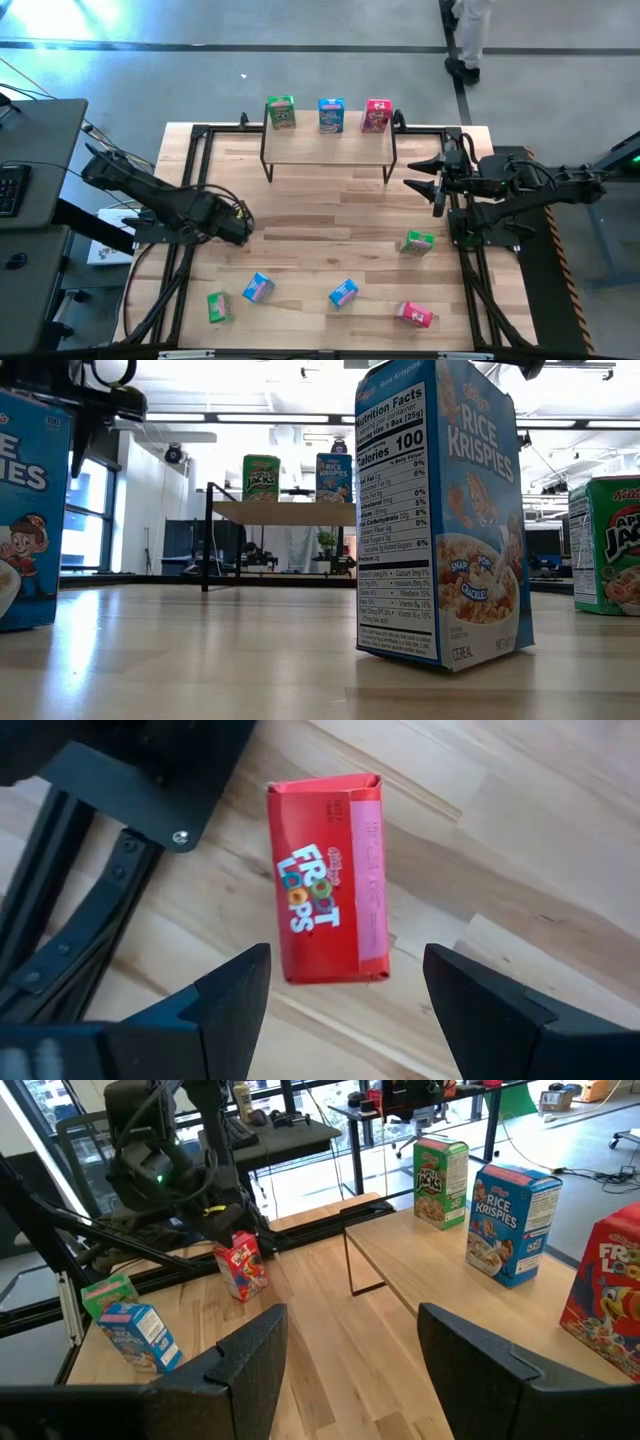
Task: Stack cereal on shelf
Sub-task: Put the left red cereal box on the shelf
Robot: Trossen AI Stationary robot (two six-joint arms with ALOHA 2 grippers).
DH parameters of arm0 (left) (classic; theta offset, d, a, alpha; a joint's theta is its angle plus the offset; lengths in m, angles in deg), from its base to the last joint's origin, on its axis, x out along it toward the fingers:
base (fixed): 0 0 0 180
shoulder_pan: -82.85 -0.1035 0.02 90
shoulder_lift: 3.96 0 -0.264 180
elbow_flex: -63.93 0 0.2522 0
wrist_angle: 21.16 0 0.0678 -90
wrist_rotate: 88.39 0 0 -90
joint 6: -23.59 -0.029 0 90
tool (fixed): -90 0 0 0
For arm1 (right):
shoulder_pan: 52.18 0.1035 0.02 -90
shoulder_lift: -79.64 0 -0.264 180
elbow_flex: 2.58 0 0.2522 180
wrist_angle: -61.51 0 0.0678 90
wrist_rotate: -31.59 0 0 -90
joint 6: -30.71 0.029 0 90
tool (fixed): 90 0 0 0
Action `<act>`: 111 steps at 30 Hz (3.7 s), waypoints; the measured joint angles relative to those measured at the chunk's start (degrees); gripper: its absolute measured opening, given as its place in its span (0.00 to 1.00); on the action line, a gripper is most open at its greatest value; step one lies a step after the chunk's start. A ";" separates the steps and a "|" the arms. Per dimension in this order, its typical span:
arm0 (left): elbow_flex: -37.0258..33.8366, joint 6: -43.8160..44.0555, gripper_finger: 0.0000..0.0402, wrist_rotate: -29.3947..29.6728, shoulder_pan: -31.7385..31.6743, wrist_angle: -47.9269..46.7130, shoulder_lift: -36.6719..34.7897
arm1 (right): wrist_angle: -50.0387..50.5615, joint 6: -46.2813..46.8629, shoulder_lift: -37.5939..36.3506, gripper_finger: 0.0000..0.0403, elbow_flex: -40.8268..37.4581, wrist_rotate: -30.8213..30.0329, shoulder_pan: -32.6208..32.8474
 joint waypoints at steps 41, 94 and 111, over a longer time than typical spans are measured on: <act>-8.77 -7.49 0.35 1.87 -0.17 6.12 -0.09 | 0.00 0.00 -0.01 0.54 0.00 -0.20 -0.01; 10.69 -144.99 0.35 -1.35 -27.97 28.73 -1.51 | 0.00 0.00 0.01 0.54 0.00 -0.23 0.00; 10.69 -148.96 0.35 -2.79 -30.23 31.21 5.05 | -0.20 -0.01 -0.01 0.54 0.00 -0.36 0.00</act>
